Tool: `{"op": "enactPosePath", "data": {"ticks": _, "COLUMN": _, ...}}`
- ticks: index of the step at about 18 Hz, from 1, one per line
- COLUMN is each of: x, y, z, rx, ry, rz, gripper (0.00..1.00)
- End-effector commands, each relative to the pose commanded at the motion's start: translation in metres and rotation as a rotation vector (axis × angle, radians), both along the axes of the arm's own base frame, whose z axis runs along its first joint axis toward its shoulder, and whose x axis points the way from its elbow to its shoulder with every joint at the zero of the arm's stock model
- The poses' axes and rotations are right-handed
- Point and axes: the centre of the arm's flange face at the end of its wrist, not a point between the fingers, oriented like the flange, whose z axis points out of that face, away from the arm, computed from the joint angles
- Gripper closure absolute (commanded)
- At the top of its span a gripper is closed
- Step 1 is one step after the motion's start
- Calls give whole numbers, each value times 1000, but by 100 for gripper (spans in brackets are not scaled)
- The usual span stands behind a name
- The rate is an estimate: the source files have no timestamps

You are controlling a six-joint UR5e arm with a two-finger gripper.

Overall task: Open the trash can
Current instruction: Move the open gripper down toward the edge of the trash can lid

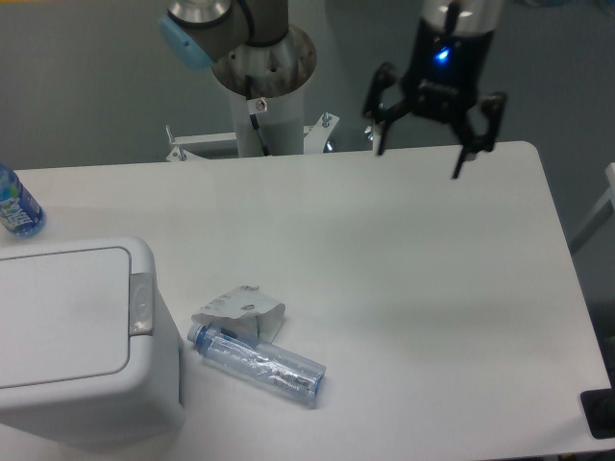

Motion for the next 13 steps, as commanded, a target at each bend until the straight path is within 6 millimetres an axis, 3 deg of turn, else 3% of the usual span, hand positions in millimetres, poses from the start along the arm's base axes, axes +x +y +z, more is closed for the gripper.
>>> {"op": "enactPosePath", "data": {"ticks": 2, "x": 8, "y": 15, "z": 0, "rx": 43, "ry": -72, "rz": 67, "gripper": 0}}
{"op": "enactPosePath", "data": {"ticks": 8, "x": 42, "y": 62, "z": -12, "rx": 73, "ry": -118, "rz": 38, "gripper": 0}}
{"op": "enactPosePath", "data": {"ticks": 11, "x": 40, "y": 96, "z": -25, "rx": 168, "ry": -174, "rz": 104, "gripper": 0}}
{"op": "enactPosePath", "data": {"ticks": 13, "x": 55, "y": 127, "z": -42, "rx": 194, "ry": -184, "rz": 107, "gripper": 0}}
